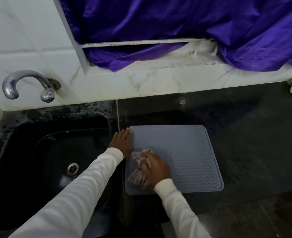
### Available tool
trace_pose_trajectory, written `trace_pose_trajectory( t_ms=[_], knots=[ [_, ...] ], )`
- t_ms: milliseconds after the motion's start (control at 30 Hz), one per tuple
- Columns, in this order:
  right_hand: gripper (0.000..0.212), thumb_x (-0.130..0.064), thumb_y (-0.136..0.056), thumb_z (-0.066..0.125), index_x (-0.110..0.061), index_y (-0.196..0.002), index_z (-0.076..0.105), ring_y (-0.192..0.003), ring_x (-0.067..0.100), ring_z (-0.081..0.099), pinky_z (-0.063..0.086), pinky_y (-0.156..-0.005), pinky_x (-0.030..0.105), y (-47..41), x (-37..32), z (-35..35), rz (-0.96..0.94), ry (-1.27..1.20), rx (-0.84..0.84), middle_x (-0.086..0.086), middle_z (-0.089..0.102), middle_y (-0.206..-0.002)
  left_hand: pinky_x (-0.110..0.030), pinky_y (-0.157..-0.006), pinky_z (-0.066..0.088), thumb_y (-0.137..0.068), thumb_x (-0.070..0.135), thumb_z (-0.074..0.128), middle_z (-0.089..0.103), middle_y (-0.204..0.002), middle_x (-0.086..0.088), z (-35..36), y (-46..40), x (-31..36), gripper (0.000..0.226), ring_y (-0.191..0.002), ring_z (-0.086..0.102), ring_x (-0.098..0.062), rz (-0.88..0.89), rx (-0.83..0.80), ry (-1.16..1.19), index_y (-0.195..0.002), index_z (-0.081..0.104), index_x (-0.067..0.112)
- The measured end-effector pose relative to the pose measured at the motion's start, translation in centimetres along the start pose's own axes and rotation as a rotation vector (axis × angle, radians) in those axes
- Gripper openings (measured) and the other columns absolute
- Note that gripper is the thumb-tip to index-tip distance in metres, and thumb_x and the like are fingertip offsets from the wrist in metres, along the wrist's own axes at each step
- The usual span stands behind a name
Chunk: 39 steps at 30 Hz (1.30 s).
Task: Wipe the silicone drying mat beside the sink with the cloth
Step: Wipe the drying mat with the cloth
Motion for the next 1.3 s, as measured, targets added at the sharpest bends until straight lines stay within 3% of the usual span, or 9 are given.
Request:
trace_pose_trajectory(
  t_ms=[100,167,233,367,500,667,933,1167,1300],
  knots=[
    [0.065,-0.055,-0.089,0.047,-0.031,-0.147,0.031,-0.123,0.03,0.05,0.044,-0.099,0.038,-3.5,2.6,-0.7,0.117,0.131,-0.162,0.006,0.033,-0.149,-0.052,-0.119,0.011,-0.092,0.033,0.054,-0.003,-0.163,-0.002,0.3,0.5,1.6,0.082,-0.15,-0.001,-0.023,0.232,-0.011,-0.02,-0.155,0.005,0.018],
    [0.074,-0.06,-0.087,0.05,-0.034,-0.15,0.019,-0.123,0.033,0.048,0.044,-0.098,0.041,-4.1,4.1,0.2,0.161,0.218,-0.242,0.01,0.022,-0.153,-0.05,-0.12,0.007,-0.094,0.041,0.052,-0.008,-0.163,0.002,0.8,0.6,1.2,0.083,-0.15,-0.003,-0.018,0.227,-0.064,-0.019,-0.155,0.0,0.021],
    [0.07,-0.061,-0.09,0.045,-0.04,-0.15,0.016,-0.129,0.031,0.043,0.043,-0.101,0.043,-4.1,4.9,1.0,0.13,0.262,-0.249,0.008,0.015,-0.158,-0.049,-0.12,0.003,-0.094,0.048,0.048,-0.009,-0.163,0.005,0.9,0.8,0.6,0.083,-0.15,-0.004,-0.014,0.203,-0.043,-0.011,-0.155,-0.002,0.023],
    [0.054,-0.037,-0.099,0.037,-0.041,-0.149,0.018,-0.129,0.032,0.041,0.042,-0.101,0.044,-5.7,5.6,0.9,0.108,0.419,-0.252,0.01,0.02,-0.156,-0.048,-0.117,-0.011,-0.091,0.056,0.045,-0.006,-0.163,0.006,1.2,1.3,0.1,0.085,-0.15,-0.002,-0.013,0.156,0.025,0.013,-0.155,-0.001,0.024],
    [0.052,-0.034,-0.1,0.036,-0.04,-0.149,0.02,-0.132,0.031,0.038,0.039,-0.102,0.045,-7.3,5.4,0.1,0.107,0.467,-0.259,0.011,0.019,-0.156,-0.046,-0.113,-0.019,-0.09,0.061,0.039,-0.01,-0.162,0.007,1.3,2.2,0.1,0.087,-0.149,-0.006,-0.012,0.106,0.06,0.027,-0.155,-0.006,0.024],
    [0.051,-0.03,-0.097,0.042,-0.042,-0.145,0.03,-0.123,0.027,0.046,0.045,-0.096,0.04,-9.4,6.4,-1.1,0.161,0.462,-0.193,0.007,0.033,-0.145,-0.038,-0.107,-0.032,-0.088,0.064,0.036,-0.006,-0.163,0.006,1.1,2.6,0.5,0.088,-0.15,-0.003,-0.013,0.085,0.09,0.075,-0.155,-0.003,0.023],
    [0.041,-0.033,-0.099,0.04,-0.034,-0.14,0.042,-0.116,0.026,0.055,0.046,-0.094,0.037,-11.3,4.1,-2.2,0.207,0.287,-0.054,0.004,0.043,-0.141,-0.05,-0.118,-0.013,-0.082,0.07,0.045,-0.012,-0.163,0.0,1.1,2.3,0.4,0.104,-0.149,-0.01,-0.016,0.088,-0.015,0.002,-0.154,-0.01,0.019],
    [0.045,-0.035,-0.101,0.035,-0.029,-0.145,0.033,-0.122,0.03,0.049,0.043,-0.099,0.041,-12.6,-1.1,3.8,0.086,0.347,-0.237,0.01,0.034,-0.148,-0.051,-0.118,-0.01,-0.07,0.076,0.052,-0.003,-0.163,-0.002,0.6,0.1,0.3,0.116,-0.149,-0.011,-0.02,0.084,-0.071,-0.093,-0.155,0.0,0.018],
    [0.047,-0.029,-0.101,0.036,-0.027,-0.147,0.031,-0.12,0.033,0.053,0.046,-0.097,0.042,-13.1,0.3,2.2,0.065,0.401,-0.212,0.01,0.038,-0.148,-0.055,-0.116,-0.013,-0.072,0.078,0.05,-0.006,-0.163,-0.003,0.5,0.1,0.0,0.117,-0.15,-0.007,-0.018,0.06,-0.06,-0.111,-0.154,-0.005,0.015]
  ],
)
Point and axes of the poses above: each hand's wrist, its own y-axis away from the middle knuckle, its own z-axis out of the palm, x = y × z, the point moved 8 cm from there along -y, towards the middle knuckle
